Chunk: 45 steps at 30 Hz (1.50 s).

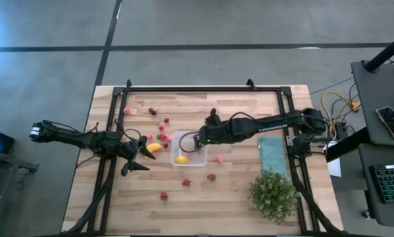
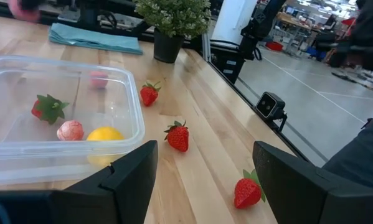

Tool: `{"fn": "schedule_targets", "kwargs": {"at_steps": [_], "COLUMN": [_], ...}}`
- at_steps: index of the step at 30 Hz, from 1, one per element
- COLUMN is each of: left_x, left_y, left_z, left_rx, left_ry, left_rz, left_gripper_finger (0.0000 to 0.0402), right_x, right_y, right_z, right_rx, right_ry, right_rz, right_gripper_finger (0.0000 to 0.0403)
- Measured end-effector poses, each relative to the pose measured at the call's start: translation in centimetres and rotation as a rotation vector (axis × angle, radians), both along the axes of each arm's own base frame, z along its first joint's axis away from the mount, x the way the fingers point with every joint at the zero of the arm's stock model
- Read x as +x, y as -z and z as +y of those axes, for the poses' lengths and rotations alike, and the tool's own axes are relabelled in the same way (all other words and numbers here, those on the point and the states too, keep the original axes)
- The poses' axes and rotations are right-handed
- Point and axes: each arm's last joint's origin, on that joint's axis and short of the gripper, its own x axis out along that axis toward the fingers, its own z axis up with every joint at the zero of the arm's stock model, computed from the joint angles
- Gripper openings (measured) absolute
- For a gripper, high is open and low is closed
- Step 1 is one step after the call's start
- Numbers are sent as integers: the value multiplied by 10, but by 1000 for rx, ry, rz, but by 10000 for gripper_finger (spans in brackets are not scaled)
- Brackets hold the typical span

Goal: Pick and placing Produce into tupperware
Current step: Put the peach into the transparent bin

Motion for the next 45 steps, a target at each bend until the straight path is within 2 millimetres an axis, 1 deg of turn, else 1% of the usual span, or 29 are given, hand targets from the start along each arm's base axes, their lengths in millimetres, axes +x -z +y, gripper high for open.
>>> {"fn": "schedule_targets", "kwargs": {"at_steps": [3, 5, 7, 10, 13, 15, 17, 21, 25, 28, 30, 32, 36, 39, 43, 45], "left_x": [0, 0, 0, 0, 0, 0, 0, 0, 0, 0, 0, 0, 0, 0, 0, 0], "left_y": [0, 0, 0, 0, 0, 0, 0, 0, 0, 0, 0, 0, 0, 0, 0, 1], "left_z": [0, 0, 0, 0, 0, 0, 0, 0, 0, 0, 0, 0, 0, 0, 0, 0], "left_rx": [0, 0, 0, 0, 0, 0, 0, 0, 0, 0, 0, 0, 0, 0, 1, 1], "left_ry": [0, 0, 0, 0, 0, 0, 0, 0, 0, 0, 0, 0, 0, 0, 0, 0], "left_rz": [0, 1, 2, 3, 3, 2, 2, 2, 2, 2, 2, 2, 2, 3, 4, 5], "left_gripper_finger": [249, 249, 249, 249, 249, 249, 249, 249, 249, 249, 249, 249, 249, 249, 249, 249], "right_x": [13, 22, 33, 48, 66, 78, 87, 95, 85, 69, 57, 46, 33, 24, 12, 5], "right_y": [-21, -22, -15, 3, 26, 36, 38, 26, 7, -12, -22, -25, -22, -13, 15, 27], "right_z": [1, 0, 0, 1, 6, 12, 16, 18, 16, 15, 19, 28, 52, 65, 75, 81], "right_rx": [-39, -35, -18, 37, 122, 146, 147, 118, 50, -9, -46, -78, -97, -89, -27, 15], "right_ry": [-86, -109, -120, -160, -228, -251, -260, -279, -301, -361, -432, -507, -605, -606, -531, -522], "right_rz": [-45, -41, -31, 7, 48, 59, 52, 70, 162, 264, 344, 414, 470, 498, 562, 548], "right_gripper_finger": [102, 102, 102, 109, 127, 144, 162, 198, 223, 233, 235, 235, 230, 229, 228, 228]}}
